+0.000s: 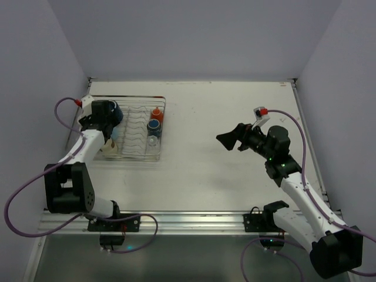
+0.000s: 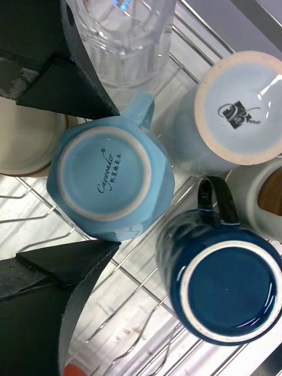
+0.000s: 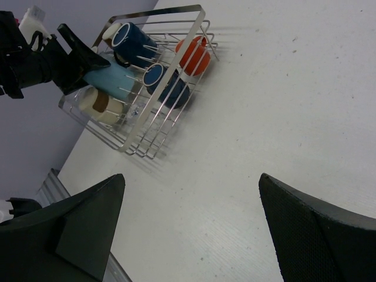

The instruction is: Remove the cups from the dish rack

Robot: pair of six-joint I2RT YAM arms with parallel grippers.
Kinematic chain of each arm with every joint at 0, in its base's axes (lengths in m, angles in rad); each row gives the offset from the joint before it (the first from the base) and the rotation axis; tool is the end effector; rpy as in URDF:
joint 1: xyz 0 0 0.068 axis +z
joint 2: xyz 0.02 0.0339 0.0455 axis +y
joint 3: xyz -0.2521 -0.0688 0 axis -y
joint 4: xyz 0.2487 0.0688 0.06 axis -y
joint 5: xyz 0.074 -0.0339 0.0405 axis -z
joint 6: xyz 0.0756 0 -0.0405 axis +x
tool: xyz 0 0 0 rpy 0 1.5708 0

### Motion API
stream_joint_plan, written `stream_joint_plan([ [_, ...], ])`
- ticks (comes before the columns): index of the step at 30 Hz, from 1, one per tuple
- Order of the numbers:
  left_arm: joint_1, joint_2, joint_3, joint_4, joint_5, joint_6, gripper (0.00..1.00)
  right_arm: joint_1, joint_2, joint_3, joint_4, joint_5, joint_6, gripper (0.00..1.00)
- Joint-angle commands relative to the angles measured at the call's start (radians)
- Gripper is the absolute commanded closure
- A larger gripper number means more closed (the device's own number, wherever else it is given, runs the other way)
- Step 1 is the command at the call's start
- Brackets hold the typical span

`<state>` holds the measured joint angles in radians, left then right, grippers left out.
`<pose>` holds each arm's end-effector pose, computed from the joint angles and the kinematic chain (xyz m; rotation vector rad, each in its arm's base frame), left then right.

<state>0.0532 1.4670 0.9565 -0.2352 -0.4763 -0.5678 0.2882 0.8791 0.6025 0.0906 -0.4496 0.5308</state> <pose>0.3416 0.0529 0.1993 -0.9026 2.0412 0.2739 0.2346 0.1038 0.2712 -0.1219 1.8409 0.9788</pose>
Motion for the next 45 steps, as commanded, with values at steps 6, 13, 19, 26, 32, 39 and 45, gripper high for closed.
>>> stream_joint_plan([
  [6,0.008,-0.203,-0.024,0.027,0.027,0.002,1.0,0.022,0.034,0.042,0.043,-0.029,0.0,0.02],
  [13,0.01,-0.266,0.001,0.011,0.059,0.035,1.0,0.04,0.044,0.036,0.08,-0.032,0.026,0.02],
  [19,0.01,-0.344,0.005,0.01,0.094,0.042,1.0,0.051,0.052,0.04,0.123,-0.041,0.077,0.02],
  [26,0.01,-0.372,0.013,0.022,0.123,0.055,1.0,0.077,0.076,0.051,0.178,-0.04,0.132,0.02],
  [32,0.008,-0.402,0.005,0.051,0.238,0.034,1.0,0.117,0.1,0.08,0.208,-0.028,0.167,0.02],
  [39,-0.053,-0.474,-0.01,0.091,0.527,-0.098,1.0,0.203,0.155,0.042,0.448,0.04,0.369,0.05],
  [45,-0.156,-0.54,-0.053,0.183,0.683,-0.211,1.0,0.302,0.273,0.106,0.58,0.08,0.419,0.15],
])
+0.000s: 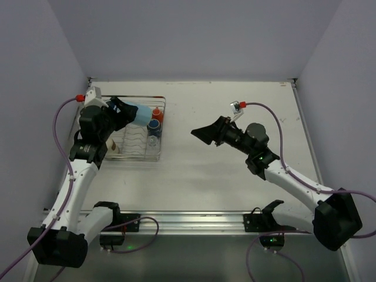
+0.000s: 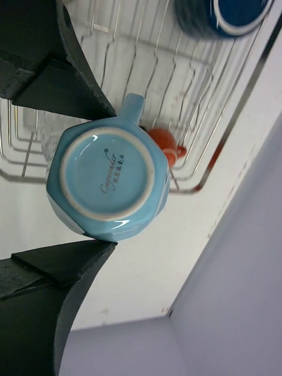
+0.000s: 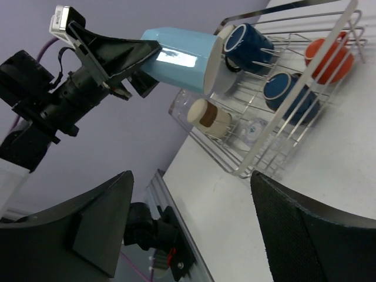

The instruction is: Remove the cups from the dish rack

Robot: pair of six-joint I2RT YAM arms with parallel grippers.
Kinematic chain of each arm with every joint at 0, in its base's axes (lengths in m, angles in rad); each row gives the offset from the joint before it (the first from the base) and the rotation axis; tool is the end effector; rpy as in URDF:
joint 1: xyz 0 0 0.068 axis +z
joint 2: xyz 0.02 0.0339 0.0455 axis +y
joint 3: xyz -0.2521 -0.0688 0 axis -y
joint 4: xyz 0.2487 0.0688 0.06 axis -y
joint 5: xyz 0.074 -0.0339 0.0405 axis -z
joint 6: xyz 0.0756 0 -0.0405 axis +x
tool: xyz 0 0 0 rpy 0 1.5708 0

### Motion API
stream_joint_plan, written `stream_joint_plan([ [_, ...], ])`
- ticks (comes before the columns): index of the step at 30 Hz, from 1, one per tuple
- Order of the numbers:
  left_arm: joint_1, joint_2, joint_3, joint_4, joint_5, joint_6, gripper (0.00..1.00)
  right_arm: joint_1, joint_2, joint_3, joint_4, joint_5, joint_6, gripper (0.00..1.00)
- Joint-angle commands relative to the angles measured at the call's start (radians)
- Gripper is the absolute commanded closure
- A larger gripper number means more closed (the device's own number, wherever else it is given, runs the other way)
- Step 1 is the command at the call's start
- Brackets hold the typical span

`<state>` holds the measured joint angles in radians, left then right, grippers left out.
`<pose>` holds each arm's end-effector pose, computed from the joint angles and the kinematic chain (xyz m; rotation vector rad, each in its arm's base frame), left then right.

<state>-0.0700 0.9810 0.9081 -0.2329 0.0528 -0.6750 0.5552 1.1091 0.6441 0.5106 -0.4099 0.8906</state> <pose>0.2738 -0.0232 0.3197 -0.5349 1.8385 -0.5578 0.2391 0.1838 0.2878 -0.0800 1.7190 1.4265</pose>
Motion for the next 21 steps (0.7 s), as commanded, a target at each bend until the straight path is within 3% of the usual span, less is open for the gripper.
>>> stream_joint_plan([
  [1,-0.046,-0.068,-0.026,0.213,0.171,-0.122,1.0,0.043,0.063,0.074,0.207,0.031,0.07,0.19],
  [8,-0.108,-0.137,-0.127,0.377,0.28,-0.267,1.0,0.098,0.19,0.111,0.373,0.014,0.143,0.18],
  [21,-0.198,-0.157,-0.261,0.615,0.389,-0.443,1.0,0.146,0.32,0.198,0.468,-0.047,0.197,0.21],
])
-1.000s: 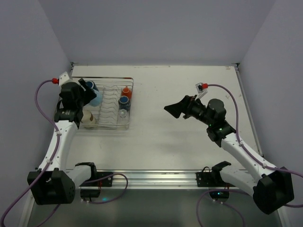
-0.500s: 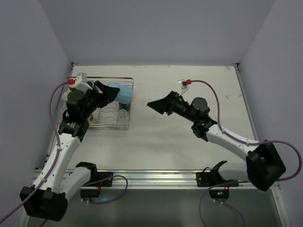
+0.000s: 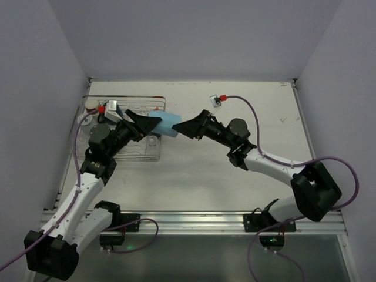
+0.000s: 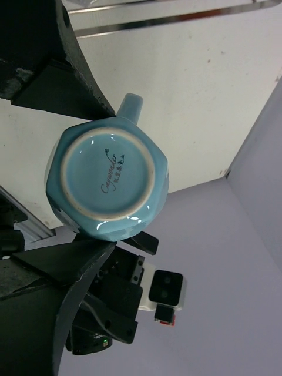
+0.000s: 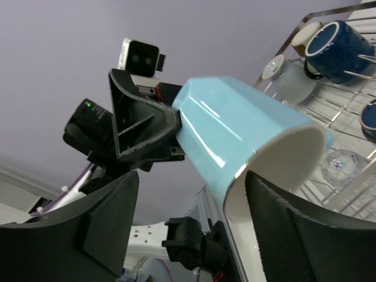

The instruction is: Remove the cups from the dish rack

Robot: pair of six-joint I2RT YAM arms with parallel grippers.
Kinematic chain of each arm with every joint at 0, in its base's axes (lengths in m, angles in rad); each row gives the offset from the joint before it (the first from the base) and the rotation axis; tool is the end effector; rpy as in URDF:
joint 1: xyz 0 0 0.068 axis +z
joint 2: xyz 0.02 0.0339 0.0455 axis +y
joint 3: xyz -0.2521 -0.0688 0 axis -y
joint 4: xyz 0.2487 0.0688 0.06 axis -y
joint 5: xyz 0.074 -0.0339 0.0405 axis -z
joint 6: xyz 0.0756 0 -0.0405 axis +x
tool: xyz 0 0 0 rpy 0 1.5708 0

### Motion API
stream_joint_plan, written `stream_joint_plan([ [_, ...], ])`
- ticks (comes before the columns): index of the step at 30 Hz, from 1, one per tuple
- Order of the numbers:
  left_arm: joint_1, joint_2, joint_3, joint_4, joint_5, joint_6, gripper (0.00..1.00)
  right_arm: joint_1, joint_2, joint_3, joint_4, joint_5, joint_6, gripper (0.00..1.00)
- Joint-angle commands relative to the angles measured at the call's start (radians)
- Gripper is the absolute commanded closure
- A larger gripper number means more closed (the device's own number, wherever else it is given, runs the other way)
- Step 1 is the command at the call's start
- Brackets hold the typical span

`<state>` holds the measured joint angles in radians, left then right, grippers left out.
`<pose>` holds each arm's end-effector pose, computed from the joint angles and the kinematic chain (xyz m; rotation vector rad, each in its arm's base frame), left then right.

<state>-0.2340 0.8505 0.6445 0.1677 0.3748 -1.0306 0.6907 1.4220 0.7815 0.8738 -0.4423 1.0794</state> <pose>0.2403 -0.0857 0.3053 -0.3810 1.7216 -1.2519 0.2541 0.2520 0.2952 -0.1329 1.6008 1.7332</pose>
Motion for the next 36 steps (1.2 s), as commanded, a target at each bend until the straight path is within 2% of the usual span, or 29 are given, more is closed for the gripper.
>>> stream_joint_plan([
  [1,-0.047,-0.021,-0.009,0.239,0.065,-0.094,1.0,0.012,0.009,0.062,0.113,-0.012,0.01,0.27],
  [3,-0.077,-0.018,-0.023,0.265,0.059,-0.112,1.0,0.012,0.015,0.059,0.146,-0.006,0.02,0.3],
  [5,-0.106,-0.014,-0.034,0.279,0.044,-0.112,1.0,0.013,0.025,0.055,0.183,-0.003,0.03,0.42],
  [10,-0.163,0.015,-0.042,0.314,0.032,-0.108,0.98,0.013,0.043,0.047,0.241,0.01,0.06,0.58],
  [11,-0.169,0.019,-0.04,0.314,0.032,-0.099,0.88,0.013,0.04,0.032,0.255,0.016,0.068,0.69],
  [13,-0.171,0.018,-0.04,0.308,0.039,-0.088,0.71,0.013,0.028,0.004,0.299,0.046,0.073,0.84],
  [14,-0.171,0.012,-0.037,0.296,0.033,-0.059,0.53,0.012,0.017,-0.019,0.3,0.059,0.071,0.9],
  [15,-0.171,-0.008,-0.026,0.249,0.007,-0.042,0.44,0.013,-0.01,-0.033,0.3,0.068,0.057,1.0],
  [16,-0.171,-0.019,-0.019,0.221,-0.008,-0.02,0.38,0.01,-0.026,-0.047,0.294,0.091,0.05,1.0],
  [17,-0.171,-0.03,-0.011,0.196,-0.019,0.001,0.24,0.007,-0.043,-0.071,0.284,0.097,0.039,1.0],
  [18,-0.171,-0.051,0.006,0.149,-0.037,0.045,0.19,0.004,-0.076,-0.08,0.269,0.099,0.019,1.0],
  [20,-0.171,-0.071,0.029,0.09,-0.063,0.139,0.08,-0.013,-0.115,-0.085,0.158,0.085,-0.031,1.0],
  [23,-0.171,-0.102,0.099,-0.081,-0.134,0.245,0.0,-0.04,-0.199,-0.062,-0.097,0.096,-0.117,1.0],
  [24,-0.171,-0.116,0.127,-0.161,-0.175,0.315,0.0,-0.049,-0.218,-0.044,-0.17,0.097,-0.187,1.0],
  [25,-0.171,-0.122,0.141,-0.219,-0.194,0.352,0.0,-0.066,-0.239,0.01,-0.343,0.097,-0.229,1.0],
  [27,-0.171,-0.139,0.164,-0.326,-0.227,0.453,0.0,-0.085,-0.244,0.08,-0.531,0.128,-0.363,1.0],
  [28,-0.171,-0.143,0.168,-0.362,-0.235,0.486,0.0,-0.108,-0.236,0.172,-0.718,0.135,-0.412,1.0],
  [30,-0.171,-0.154,0.175,-0.455,-0.247,0.575,0.0,-0.131,-0.166,0.276,-0.91,0.2,-0.547,1.0],
  [31,-0.171,-0.157,0.173,-0.485,-0.258,0.601,0.0,-0.146,-0.134,0.371,-1.067,0.236,-0.591,1.0],
  [33,-0.171,-0.178,0.156,-0.543,-0.313,0.652,0.0,-0.163,-0.011,0.482,-1.207,0.302,-0.708,1.0],
  [34,-0.171,-0.186,0.146,-0.556,-0.338,0.664,0.0,-0.168,0.033,0.587,-1.327,0.342,-0.745,1.0],
  [36,-0.171,-0.214,0.109,-0.562,-0.414,0.687,0.0,-0.166,0.179,0.698,-1.432,0.439,-0.841,1.0],
])
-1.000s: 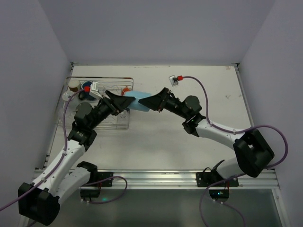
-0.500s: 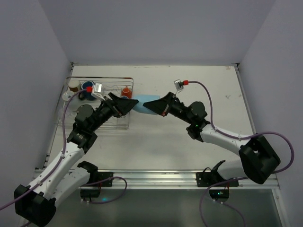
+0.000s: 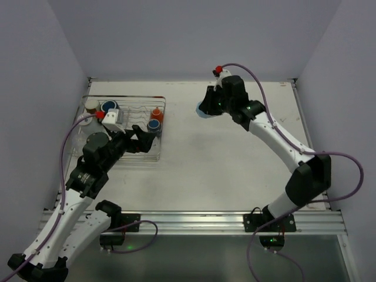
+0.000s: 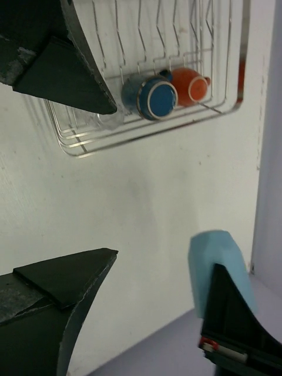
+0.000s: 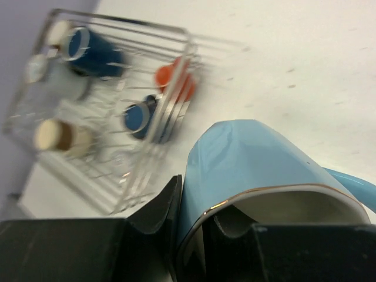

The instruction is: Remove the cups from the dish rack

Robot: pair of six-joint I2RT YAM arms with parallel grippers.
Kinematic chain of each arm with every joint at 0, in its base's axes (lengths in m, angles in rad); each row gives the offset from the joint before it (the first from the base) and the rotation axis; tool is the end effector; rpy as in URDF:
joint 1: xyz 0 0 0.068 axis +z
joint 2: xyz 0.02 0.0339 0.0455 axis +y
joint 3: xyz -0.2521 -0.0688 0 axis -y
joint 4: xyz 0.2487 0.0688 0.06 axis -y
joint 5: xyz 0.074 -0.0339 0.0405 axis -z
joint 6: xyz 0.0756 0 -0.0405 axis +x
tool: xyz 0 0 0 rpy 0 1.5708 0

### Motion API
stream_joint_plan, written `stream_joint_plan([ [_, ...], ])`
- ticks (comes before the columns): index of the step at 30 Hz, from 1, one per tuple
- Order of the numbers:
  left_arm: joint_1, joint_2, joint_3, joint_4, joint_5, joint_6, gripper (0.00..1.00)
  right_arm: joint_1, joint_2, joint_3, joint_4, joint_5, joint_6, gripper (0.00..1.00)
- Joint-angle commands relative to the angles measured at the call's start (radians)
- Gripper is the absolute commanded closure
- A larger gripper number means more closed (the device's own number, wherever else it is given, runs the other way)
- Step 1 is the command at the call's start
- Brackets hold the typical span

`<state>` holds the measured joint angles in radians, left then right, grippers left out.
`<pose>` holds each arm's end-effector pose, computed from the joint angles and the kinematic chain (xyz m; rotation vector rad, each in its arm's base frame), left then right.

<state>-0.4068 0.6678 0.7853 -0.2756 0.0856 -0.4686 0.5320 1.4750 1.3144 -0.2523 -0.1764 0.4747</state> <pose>0.1898 -0.0888 0.3348 0.0100 1.7825 -0.7133 0.3267 0.2077 0.3243 -0.1788 2.0649 0.8127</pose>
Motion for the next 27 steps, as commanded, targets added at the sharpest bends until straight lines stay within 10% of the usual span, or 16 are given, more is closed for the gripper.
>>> stream_joint_plan([
  [1,0.002,-0.039,-0.043,-0.119,-0.144,0.131,0.0,-0.009,0.175,0.271,-0.399,0.208,-0.26,1.0],
  [13,0.003,-0.076,-0.106,-0.108,-0.224,0.177,0.0,-0.018,0.652,0.68,-0.591,0.376,-0.412,1.0],
  [23,0.037,-0.019,-0.098,-0.12,-0.274,0.173,0.0,-0.013,0.711,0.648,-0.506,0.41,-0.377,0.99],
  [27,0.069,-0.024,-0.1,-0.12,-0.316,0.162,0.0,-0.013,0.683,0.591,-0.452,0.411,-0.372,0.75],
])
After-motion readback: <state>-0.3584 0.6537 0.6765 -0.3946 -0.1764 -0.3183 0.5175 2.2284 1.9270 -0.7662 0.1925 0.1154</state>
